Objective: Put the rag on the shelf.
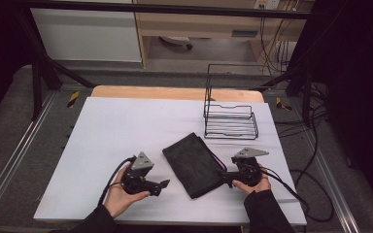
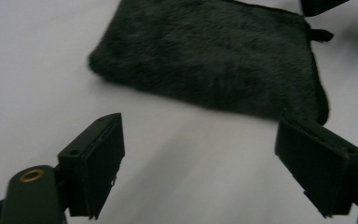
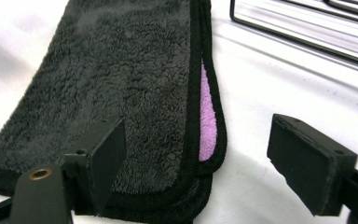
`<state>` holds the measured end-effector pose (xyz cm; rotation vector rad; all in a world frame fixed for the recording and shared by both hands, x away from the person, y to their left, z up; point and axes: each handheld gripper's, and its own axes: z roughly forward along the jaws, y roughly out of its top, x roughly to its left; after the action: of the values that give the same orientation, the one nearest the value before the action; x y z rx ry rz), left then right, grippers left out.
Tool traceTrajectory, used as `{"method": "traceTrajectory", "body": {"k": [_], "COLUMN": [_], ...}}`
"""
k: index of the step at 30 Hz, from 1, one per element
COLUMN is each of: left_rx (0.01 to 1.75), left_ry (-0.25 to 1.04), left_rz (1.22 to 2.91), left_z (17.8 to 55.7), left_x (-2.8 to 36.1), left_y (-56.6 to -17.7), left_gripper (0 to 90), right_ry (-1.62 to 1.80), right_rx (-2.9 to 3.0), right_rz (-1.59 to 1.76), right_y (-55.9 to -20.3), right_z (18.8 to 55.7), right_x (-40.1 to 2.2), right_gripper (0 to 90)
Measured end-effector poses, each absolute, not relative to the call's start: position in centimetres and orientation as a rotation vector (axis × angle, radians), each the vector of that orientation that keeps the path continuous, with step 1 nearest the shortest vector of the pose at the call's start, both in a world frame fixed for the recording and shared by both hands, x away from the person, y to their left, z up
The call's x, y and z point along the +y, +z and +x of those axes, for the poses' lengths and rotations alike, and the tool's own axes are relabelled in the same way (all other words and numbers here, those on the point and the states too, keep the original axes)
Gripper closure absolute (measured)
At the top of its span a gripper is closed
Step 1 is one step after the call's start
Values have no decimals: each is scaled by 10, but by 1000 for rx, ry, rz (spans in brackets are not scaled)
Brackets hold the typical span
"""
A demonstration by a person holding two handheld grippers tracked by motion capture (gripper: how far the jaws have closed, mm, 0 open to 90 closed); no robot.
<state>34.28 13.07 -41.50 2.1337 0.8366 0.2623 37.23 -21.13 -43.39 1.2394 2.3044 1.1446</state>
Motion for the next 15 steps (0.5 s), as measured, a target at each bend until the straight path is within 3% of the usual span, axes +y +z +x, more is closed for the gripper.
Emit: {"method": "traceTrajectory", "body": {"k": [15], "left_rx": [778], "left_ry": [157], "left_rz": [2213], "left_z": [322], "left_x": [58], "left_y": [-430], "left_gripper": [478], "right_ry": [1109], "right_rx": [2330], "right_rz": [1250], "right_y": [-440], "right_z": [372], "right_x": [-206], "right_gripper": [341]}}
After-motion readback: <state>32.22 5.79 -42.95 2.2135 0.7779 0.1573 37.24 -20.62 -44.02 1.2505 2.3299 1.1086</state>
